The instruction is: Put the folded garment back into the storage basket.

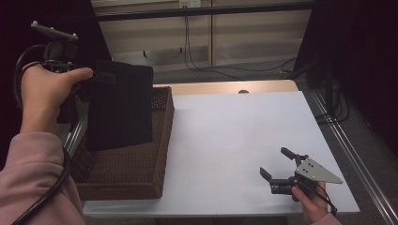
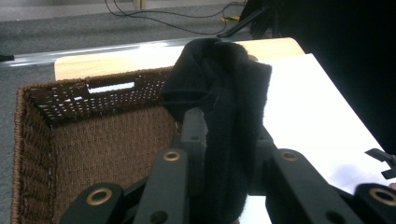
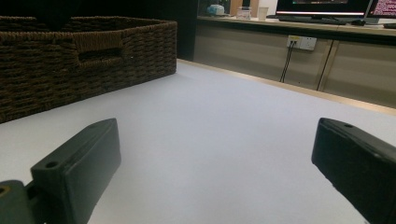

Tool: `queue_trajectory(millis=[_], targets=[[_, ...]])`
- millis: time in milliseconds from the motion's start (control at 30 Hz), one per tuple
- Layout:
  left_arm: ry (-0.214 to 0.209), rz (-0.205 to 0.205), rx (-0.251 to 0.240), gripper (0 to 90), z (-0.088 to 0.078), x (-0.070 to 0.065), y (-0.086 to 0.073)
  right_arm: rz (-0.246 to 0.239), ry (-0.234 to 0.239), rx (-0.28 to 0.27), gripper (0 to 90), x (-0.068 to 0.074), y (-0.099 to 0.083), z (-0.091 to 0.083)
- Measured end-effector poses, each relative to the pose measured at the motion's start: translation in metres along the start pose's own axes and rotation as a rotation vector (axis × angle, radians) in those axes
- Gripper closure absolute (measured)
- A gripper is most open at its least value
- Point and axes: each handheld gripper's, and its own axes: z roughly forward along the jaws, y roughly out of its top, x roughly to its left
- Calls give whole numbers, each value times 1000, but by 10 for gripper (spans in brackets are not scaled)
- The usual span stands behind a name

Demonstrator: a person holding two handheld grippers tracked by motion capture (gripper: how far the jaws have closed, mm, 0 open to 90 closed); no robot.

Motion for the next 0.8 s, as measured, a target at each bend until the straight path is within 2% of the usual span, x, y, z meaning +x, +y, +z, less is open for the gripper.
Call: queue_trajectory(millis=[100, 167, 300, 367, 500, 800], targets=[[-2, -2, 0, 754, 2, 1, -3, -19, 5, -14, 13, -2, 0, 1], [-4, -3, 4, 754, 3, 3, -4, -1, 11, -7, 13, 0, 0, 1], [-6, -4, 8, 754, 6, 5, -8, -22, -5, -5, 13, -1, 0, 0], [-11, -13, 13, 754, 7, 6, -10, -11, 8, -14, 13, -1, 0, 1], [-10, -1, 11, 754, 9, 7, -13, -21, 4, -13, 13, -2, 0, 1], [-19, -2, 24, 754, 13, 9, -19, -23, -4, -8, 13, -1, 0, 0]])
